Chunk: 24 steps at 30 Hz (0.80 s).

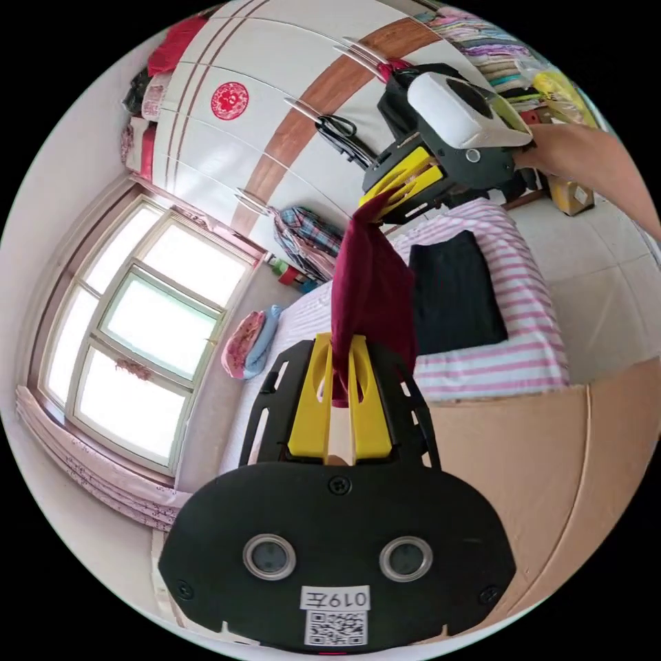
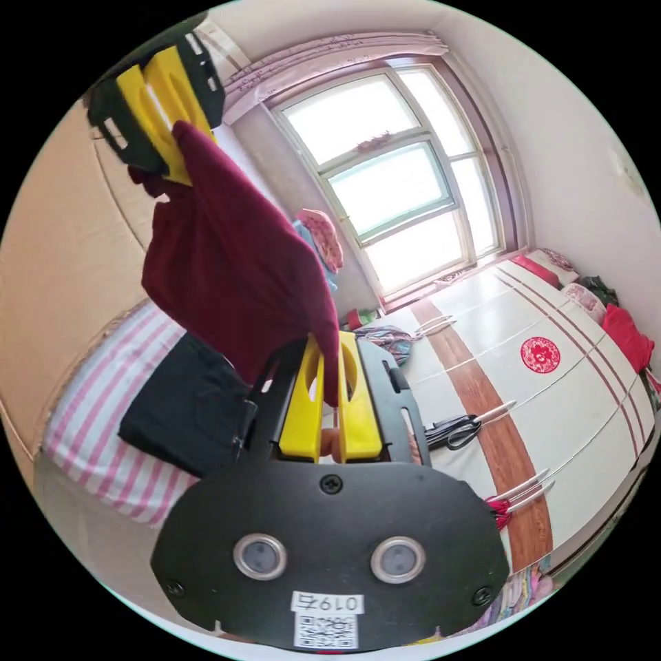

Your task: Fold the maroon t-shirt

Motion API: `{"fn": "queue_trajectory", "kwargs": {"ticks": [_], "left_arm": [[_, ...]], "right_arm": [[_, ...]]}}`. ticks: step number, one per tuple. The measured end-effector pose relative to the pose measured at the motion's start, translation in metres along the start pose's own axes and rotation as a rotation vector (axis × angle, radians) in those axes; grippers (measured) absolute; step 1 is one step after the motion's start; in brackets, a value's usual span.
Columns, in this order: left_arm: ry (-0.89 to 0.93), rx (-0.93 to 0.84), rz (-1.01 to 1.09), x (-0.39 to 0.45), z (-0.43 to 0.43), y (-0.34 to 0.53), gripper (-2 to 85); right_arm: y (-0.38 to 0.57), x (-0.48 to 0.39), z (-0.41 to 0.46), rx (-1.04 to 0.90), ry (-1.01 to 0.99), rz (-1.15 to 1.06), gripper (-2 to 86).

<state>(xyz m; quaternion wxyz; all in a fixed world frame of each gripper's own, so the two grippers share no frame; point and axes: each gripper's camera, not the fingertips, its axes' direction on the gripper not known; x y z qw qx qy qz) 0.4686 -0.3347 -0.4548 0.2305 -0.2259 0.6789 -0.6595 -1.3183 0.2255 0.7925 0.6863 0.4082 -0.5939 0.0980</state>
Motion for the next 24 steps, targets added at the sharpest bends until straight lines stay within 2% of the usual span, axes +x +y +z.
{"fn": "queue_trajectory", "kwargs": {"ticks": [4,9,11,18,24], "left_arm": [[-0.054,0.003,0.064,0.055,0.054,-0.033,1.8],[0.02,-0.12,0.264,0.168,0.117,-0.045,1.8],[0.058,-0.126,0.27,0.182,0.118,-0.046,1.9],[0.054,-0.192,0.309,0.162,0.118,-0.047,2.1],[0.091,-0.124,0.359,0.121,0.089,-0.011,4.2]], "right_arm": [[0.02,0.015,0.053,-0.071,-0.02,0.099,0.7],[0.072,-0.05,0.09,-0.3,-0.161,0.021,1.1],[0.089,-0.084,0.085,-0.355,-0.157,-0.077,1.5],[0.067,-0.08,0.064,-0.335,-0.044,-0.056,3.7],[0.079,-0.083,0.031,-0.405,0.181,-0.156,8.6]]}}
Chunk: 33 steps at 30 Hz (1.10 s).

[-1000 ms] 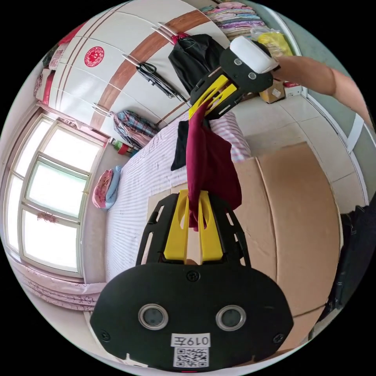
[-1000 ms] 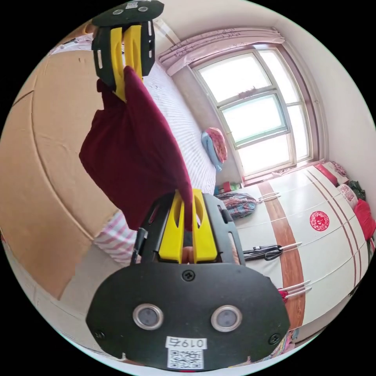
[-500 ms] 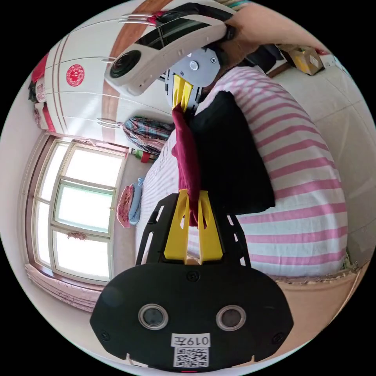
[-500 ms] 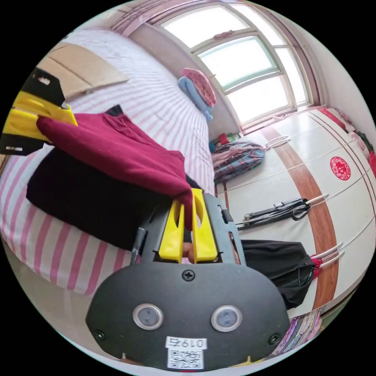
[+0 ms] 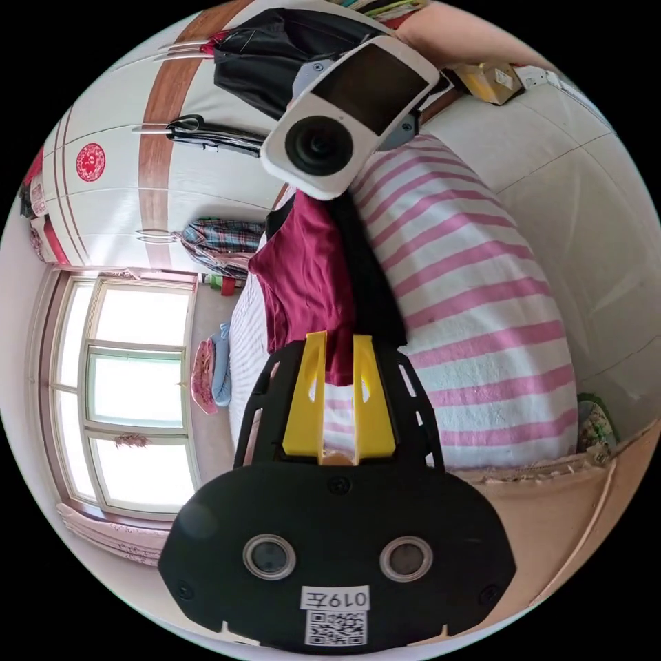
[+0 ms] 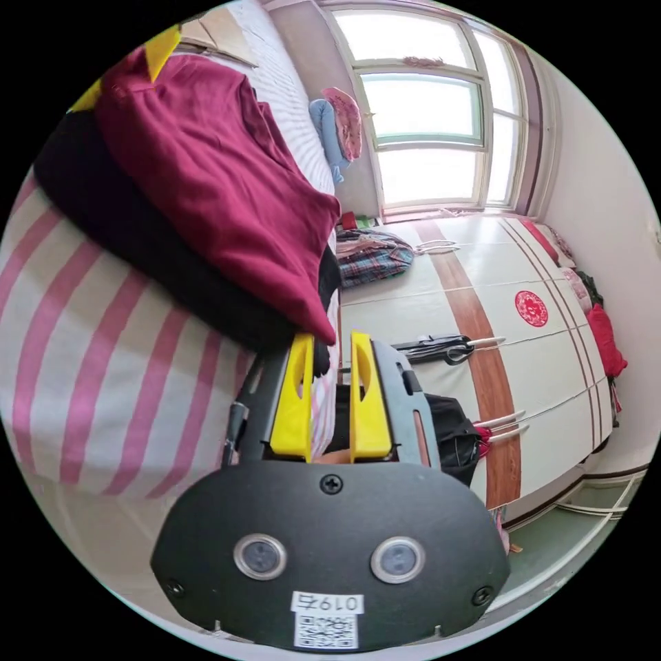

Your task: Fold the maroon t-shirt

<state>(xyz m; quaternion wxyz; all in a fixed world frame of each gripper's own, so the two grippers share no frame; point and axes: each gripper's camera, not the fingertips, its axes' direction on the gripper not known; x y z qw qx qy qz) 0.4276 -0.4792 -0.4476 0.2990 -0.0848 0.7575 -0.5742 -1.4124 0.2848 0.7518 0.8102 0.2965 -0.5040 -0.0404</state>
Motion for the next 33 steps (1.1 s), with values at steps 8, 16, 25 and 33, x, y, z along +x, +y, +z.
{"fn": "queue_trajectory", "kwargs": {"ticks": [8,16,25,33], "left_arm": [[0.098,0.034,-0.259,-0.064,-0.097,0.167,1.7],[0.145,-0.114,-0.797,-0.097,-0.222,0.443,0.6],[0.237,-0.139,-1.369,-0.053,-0.353,0.711,1.1],[0.035,-0.058,-1.583,-0.079,-0.421,0.869,4.6]], "right_arm": [[0.089,0.066,-0.08,-0.106,-0.082,0.204,-0.5],[0.079,0.143,-0.278,0.277,-0.554,0.649,-1.0],[-0.053,0.099,-0.437,0.748,-1.521,0.757,-0.9],[-0.258,0.045,-0.454,0.764,-2.069,0.324,-0.7]]}}
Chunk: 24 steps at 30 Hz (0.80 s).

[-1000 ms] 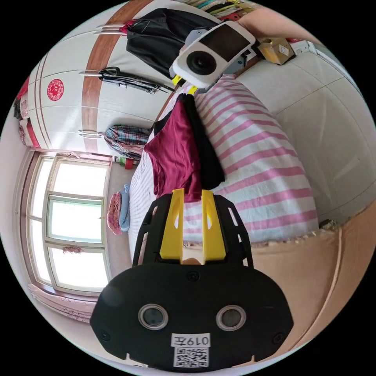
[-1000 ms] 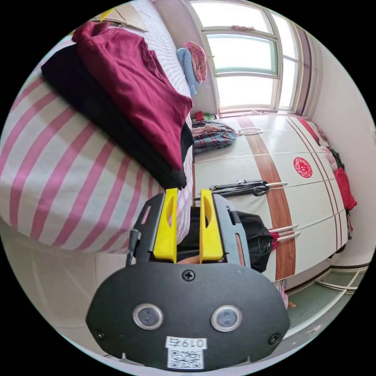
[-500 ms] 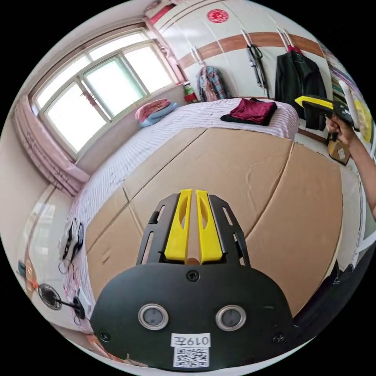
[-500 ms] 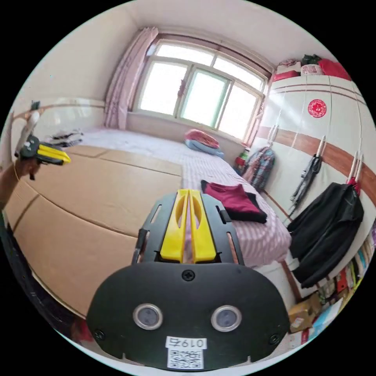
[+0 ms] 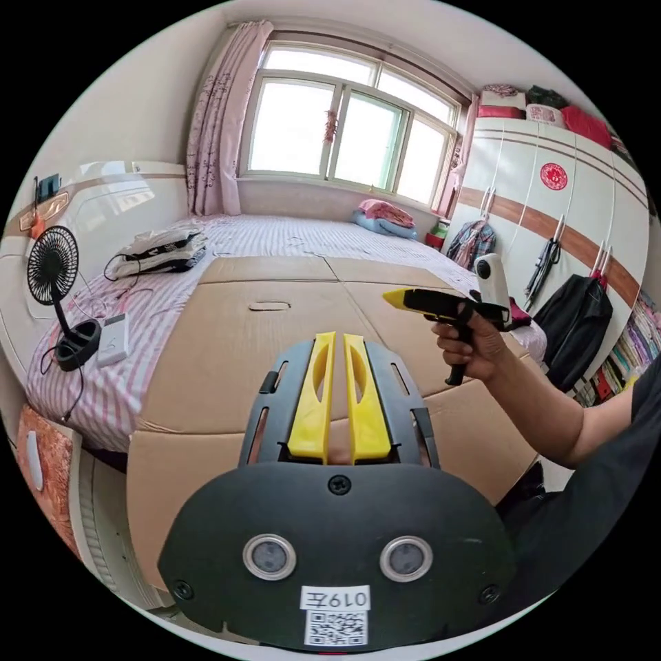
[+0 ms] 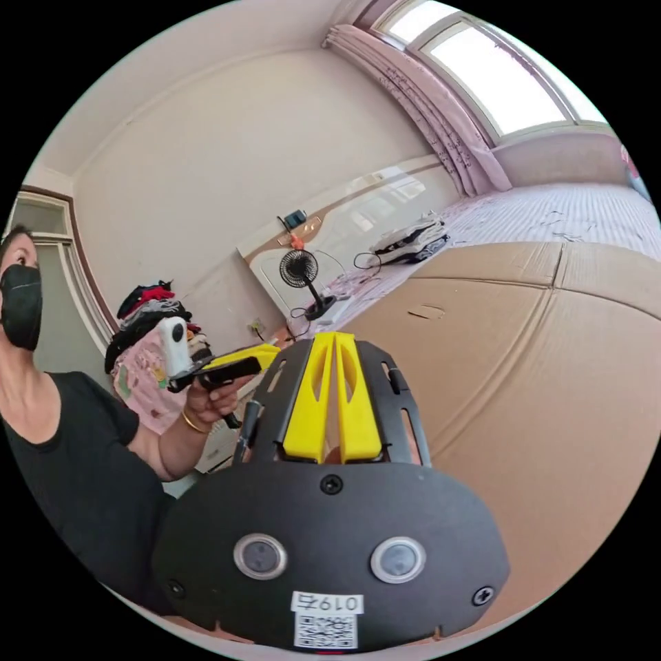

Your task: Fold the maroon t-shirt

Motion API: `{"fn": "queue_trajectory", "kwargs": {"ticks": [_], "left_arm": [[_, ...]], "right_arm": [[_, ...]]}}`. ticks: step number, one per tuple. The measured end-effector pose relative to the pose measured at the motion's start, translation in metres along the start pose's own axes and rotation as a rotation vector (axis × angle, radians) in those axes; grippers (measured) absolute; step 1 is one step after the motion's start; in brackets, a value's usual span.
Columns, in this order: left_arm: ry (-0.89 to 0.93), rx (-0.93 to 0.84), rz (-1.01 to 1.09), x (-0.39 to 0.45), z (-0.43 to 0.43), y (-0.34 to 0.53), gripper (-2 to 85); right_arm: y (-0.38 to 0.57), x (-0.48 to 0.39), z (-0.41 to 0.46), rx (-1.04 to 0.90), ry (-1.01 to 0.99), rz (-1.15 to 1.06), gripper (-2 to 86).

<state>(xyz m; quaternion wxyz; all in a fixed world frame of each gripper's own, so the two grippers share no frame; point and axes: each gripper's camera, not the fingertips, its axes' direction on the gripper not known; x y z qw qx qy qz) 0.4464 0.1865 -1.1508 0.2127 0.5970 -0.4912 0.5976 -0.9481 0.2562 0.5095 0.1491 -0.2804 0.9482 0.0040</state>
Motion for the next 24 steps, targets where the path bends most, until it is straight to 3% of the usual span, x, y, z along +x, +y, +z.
{"fn": "queue_trajectory", "kwargs": {"ticks": [6,11,15,24], "left_arm": [[-0.332,0.024,0.114,-0.102,0.011,-0.081,9.3],[-0.681,-0.015,0.317,-0.183,0.081,-0.164,9.8],[-0.916,-0.099,0.502,-0.238,0.162,-0.225,9.5],[-1.065,-0.231,0.657,-0.309,0.278,-0.282,8.9]], "right_arm": [[-0.05,0.07,0.074,-0.239,0.166,0.055,-0.7],[-0.064,0.146,0.064,-0.216,-0.056,0.223,-0.7],[-0.072,0.18,0.059,-0.238,-0.058,0.276,-0.7],[-0.086,0.233,0.053,-0.293,0.015,0.358,-0.8]]}}
